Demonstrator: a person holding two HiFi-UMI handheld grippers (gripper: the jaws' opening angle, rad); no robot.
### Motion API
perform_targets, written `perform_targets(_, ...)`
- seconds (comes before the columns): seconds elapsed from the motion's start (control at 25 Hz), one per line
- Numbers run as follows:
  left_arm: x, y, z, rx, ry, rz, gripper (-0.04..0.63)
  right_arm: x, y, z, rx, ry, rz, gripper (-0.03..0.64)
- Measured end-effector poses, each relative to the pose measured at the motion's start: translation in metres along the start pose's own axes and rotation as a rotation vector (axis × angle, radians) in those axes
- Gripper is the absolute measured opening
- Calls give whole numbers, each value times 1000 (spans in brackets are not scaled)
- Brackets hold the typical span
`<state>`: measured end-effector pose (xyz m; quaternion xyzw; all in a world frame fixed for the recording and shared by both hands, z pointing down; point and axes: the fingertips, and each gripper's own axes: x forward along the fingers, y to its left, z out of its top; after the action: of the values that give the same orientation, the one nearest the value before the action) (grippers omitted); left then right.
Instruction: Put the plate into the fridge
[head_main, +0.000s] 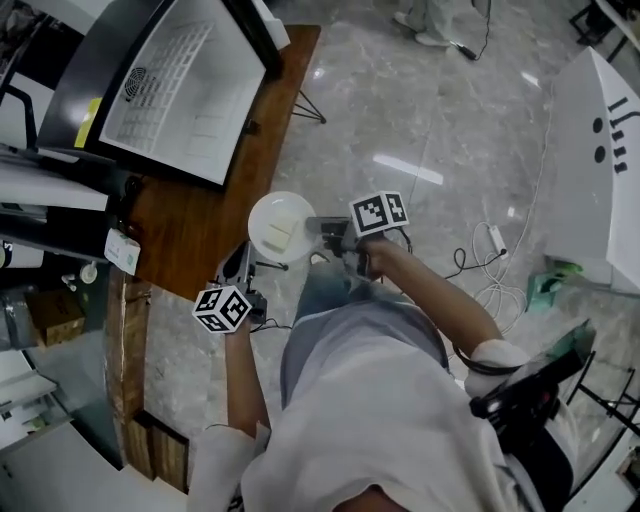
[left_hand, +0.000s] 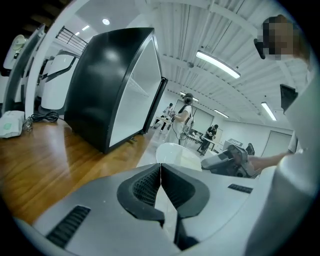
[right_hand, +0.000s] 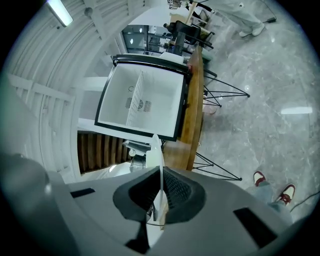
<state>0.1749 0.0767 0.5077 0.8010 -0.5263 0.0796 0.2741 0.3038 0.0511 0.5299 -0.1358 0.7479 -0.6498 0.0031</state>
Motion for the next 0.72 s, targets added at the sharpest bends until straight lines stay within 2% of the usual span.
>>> perform_targets(0.32,-11,-11,7,28,-56,-4,20,4,13,2,-25,12,30,25)
perform_targets(0.48,34,18,32,13,-77,1,20,25,1,53,-13,26,19,25)
perform_targets(0.64,62,31,50,69,-130,27,18,36,-8,87,15,32,20,25)
perform_targets(0.72,76,40,59,71,-134,34,20,44,-11,106,23,48,16,25)
